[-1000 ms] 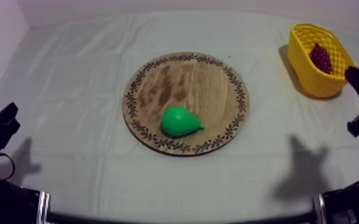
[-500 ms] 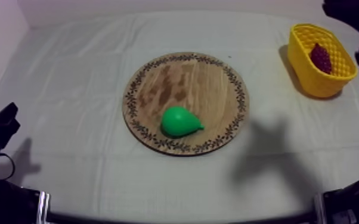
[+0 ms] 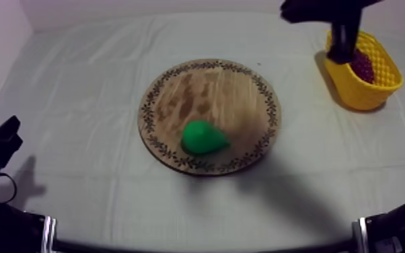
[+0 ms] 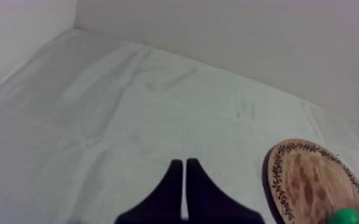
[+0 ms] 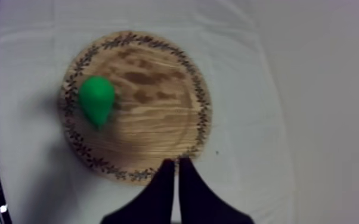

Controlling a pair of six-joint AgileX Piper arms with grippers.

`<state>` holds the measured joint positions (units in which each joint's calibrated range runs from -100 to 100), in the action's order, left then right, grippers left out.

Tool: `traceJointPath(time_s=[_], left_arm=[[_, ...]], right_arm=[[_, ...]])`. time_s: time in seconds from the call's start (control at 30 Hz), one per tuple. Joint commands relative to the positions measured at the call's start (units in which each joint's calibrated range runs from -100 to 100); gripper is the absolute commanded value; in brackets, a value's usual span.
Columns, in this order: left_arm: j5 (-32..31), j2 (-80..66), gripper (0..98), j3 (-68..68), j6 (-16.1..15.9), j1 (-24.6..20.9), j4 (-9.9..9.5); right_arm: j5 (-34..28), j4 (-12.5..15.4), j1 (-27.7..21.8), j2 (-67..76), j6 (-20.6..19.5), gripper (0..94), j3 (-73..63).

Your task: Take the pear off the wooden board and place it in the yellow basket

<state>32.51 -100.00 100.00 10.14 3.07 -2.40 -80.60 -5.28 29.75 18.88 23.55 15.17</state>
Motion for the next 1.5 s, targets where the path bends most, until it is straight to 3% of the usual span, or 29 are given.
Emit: traceJointPath(time_s=[0.0,0.5,0.77,1.07,1.17,1.33,1.47], left_arm=[[0.0,0.0,0.1,0.0,0.0,0.0,-0.02],[0.0,0.0,0.1,0.0,0.0,0.0,-0.02],[0.0,0.0,0.1,0.0,0.0,0.0,-0.02],[0.0,0.0,0.1,0.0,0.0,0.0,-0.02],[0.0,0.0,0.1,0.0,0.0,0.0,-0.02],[0.0,0.0,0.1,0.0,0.0,0.0,-0.02],[0.0,0.0,0.1,0.0,0.0,0.0,-0.02]], right_arm=[[-2.1,-0.5,1.5,-4.7,-0.6,0.4,-0.8],[-14.5,-0.7,6.7,-24.3,-3.2,0.4,-13.2],[-16.7,-1.8,8.8,-29.7,-3.6,0.4,-13.7],[-17.2,-0.9,9.9,-33.8,-5.6,2.2,-13.8],[-17.1,-0.6,10.0,-34.9,-6.0,11.2,-15.1],[-17.1,-0.5,10.2,-36.5,-5.7,41.6,-17.4],[-17.0,-0.8,10.3,-37.3,-4.8,57.5,-18.2]])
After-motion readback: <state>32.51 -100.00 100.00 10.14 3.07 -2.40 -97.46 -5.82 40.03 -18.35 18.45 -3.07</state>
